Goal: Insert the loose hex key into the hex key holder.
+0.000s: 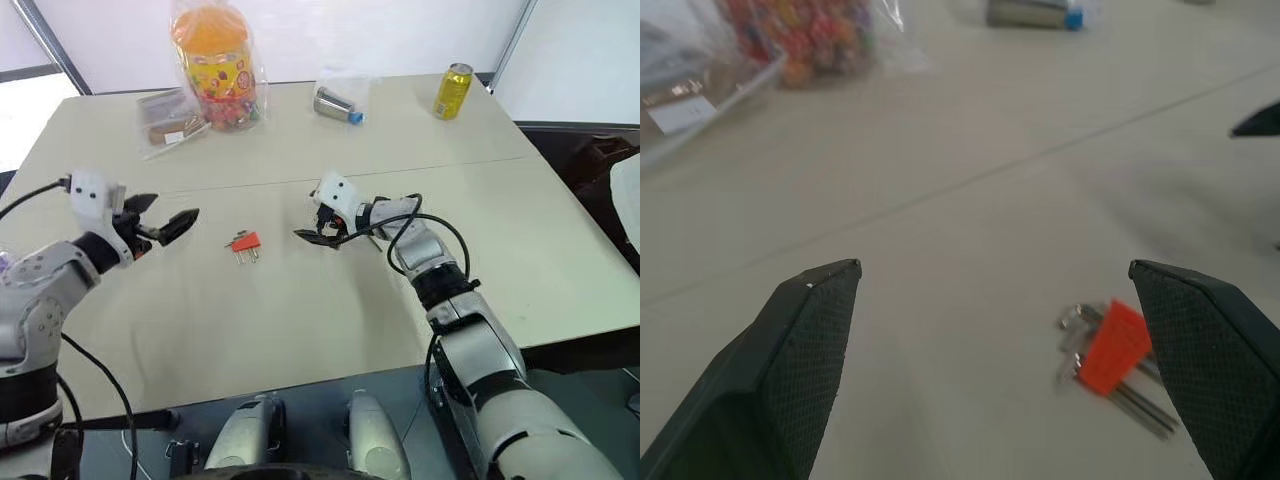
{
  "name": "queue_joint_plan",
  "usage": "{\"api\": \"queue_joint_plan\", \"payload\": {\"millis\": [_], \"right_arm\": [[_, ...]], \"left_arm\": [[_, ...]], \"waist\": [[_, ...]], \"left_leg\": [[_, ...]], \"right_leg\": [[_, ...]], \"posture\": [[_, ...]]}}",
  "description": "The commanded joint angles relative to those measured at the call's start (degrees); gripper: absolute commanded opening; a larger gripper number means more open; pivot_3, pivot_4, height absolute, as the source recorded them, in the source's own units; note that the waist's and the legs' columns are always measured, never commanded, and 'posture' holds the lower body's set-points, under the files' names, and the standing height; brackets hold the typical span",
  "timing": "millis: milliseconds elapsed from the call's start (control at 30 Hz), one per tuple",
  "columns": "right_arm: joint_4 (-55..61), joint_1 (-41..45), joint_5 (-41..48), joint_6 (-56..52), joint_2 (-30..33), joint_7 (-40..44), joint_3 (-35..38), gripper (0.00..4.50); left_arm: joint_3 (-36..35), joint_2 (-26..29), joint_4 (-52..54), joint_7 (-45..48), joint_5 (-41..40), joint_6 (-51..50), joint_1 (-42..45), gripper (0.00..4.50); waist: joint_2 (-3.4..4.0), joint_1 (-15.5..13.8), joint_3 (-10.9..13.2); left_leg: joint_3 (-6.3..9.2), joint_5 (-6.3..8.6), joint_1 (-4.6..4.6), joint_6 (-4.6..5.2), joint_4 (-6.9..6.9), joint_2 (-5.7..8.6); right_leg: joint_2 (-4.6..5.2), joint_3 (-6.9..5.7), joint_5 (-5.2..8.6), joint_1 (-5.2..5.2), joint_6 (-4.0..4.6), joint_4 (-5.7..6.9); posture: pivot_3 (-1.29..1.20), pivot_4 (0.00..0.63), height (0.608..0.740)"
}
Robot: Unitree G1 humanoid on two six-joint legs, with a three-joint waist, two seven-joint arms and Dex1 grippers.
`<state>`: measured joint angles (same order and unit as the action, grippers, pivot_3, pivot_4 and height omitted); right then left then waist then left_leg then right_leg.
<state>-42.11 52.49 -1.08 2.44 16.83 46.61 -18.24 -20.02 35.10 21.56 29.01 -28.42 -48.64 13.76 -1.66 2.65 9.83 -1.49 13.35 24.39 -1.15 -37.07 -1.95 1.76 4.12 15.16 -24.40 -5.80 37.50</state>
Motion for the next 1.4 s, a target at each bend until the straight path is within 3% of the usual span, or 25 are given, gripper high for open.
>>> {"api": "queue_joint_plan", "payload": {"millis": [33, 400, 700, 1067, 1400], "right_arm": [[-6.1, 3.4, -2.7, 6.2, -3.0, -2.1, -0.1, 4.5], [-12.0, 4.7, -3.5, 8.8, -11.3, -0.6, 1.1, 4.5], [-16.6, 5.5, -6.2, 11.3, -14.0, -1.7, 0.7, 4.5], [-15.9, 7.1, -5.2, 10.9, -14.0, 0.4, 2.9, 4.5], [-13.6, 7.9, -5.2, 9.3, -11.6, 0.5, 5.1, 4.5]], "left_arm": [[-2.5, 1.9, 3.1, 0.4, -2.0, -0.5, -0.6, 4.48], [-7.3, 6.8, 3.2, 3.0, -6.0, -1.9, -5.4, 4.48], [-8.9, 7.4, 5.3, 1.6, -8.0, -2.4, -6.4, 4.48], [-10.1, 7.0, 7.8, -0.7, -9.5, -2.5, -9.5, 4.48], [-7.5, 7.3, 6.1, -0.8, -9.2, -1.6, -7.3, 4.48]], "waist": [[0.0, 0.0, 0.0], [0.03, 0.1, 0.0], [0.04, 0.1, 0.0], [0.05, 0.7, 0.0], [0.06, 1.3, 0.0]], "left_leg": [[0.01, -0.01, 0.0, -0.02, 0.0, 0.0], [0.13, -0.02, -0.03, -0.05, 0.04, -0.05], [0.18, -0.02, -0.03, -0.1, 0.07, -0.07], [0.21, -0.02, -0.03, -0.11, 0.13, -0.1], [0.21, -0.02, -0.03, -0.11, 0.19, -0.1]], "right_leg": [[0.0, 0.0, 0.0, 0.0, 0.0, 0.01], [0.04, -0.02, 0.0, 0.0, 0.01, 0.04], [0.16, -0.03, 0.0, -0.01, 0.01, 0.04], [0.19, -0.04, 0.0, -0.03, 0.02, 0.03], [0.25, -0.05, 0.01, -0.04, 0.03, 0.02]], "posture": [[0.0, 0.15, 0.74], [0.0, 0.15, 0.74], [0.0, 0.15, 0.74], [0.0, 0.15, 0.74], [0.0, 0.15, 0.74]]}}
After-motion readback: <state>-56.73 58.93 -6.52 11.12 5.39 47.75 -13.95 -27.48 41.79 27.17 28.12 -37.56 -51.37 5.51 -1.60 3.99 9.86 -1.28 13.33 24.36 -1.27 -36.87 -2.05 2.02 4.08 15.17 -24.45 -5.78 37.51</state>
